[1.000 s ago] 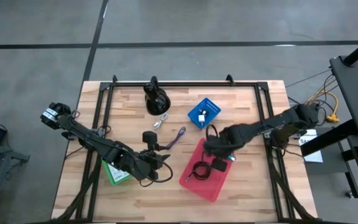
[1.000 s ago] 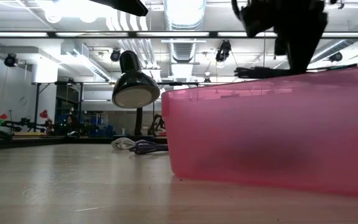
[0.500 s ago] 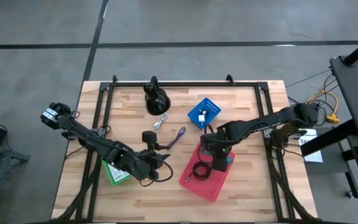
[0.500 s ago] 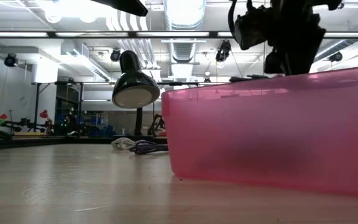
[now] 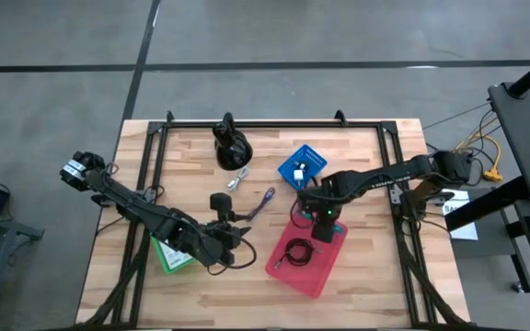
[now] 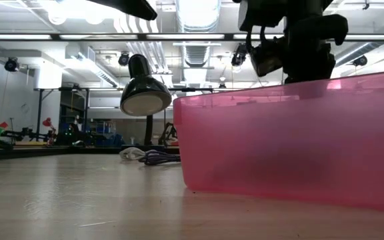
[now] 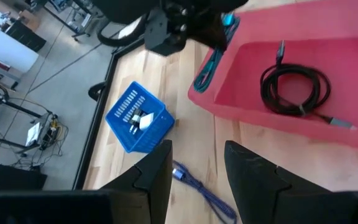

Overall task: Pick and place items into bin
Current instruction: Put the blue charger cable into the pink bin

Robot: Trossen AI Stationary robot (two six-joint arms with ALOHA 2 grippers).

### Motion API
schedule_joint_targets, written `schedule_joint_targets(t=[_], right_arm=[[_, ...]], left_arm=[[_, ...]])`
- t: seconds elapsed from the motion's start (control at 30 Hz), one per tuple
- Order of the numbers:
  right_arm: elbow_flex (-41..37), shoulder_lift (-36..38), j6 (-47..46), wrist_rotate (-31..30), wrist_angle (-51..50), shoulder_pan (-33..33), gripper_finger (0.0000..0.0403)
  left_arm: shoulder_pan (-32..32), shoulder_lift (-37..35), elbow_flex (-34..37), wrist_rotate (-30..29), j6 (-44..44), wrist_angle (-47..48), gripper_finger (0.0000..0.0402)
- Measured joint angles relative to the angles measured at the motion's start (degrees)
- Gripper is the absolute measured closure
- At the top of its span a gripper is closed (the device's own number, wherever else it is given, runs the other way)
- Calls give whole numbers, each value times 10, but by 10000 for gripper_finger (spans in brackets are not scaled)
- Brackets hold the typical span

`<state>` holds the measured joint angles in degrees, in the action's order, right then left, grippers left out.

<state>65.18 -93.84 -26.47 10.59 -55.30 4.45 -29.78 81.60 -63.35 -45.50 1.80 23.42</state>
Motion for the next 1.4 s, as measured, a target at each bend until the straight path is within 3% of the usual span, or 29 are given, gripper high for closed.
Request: schedule_joint_targets(t=[1.07, 1.4], right_arm=[[-46, 0, 1, 19, 56, -9, 385], [-81, 0, 10, 44, 114, -17, 385]], left_arm=[[2, 0, 12, -7, 0, 2, 271], [2, 0, 12, -9, 0, 2, 271]])
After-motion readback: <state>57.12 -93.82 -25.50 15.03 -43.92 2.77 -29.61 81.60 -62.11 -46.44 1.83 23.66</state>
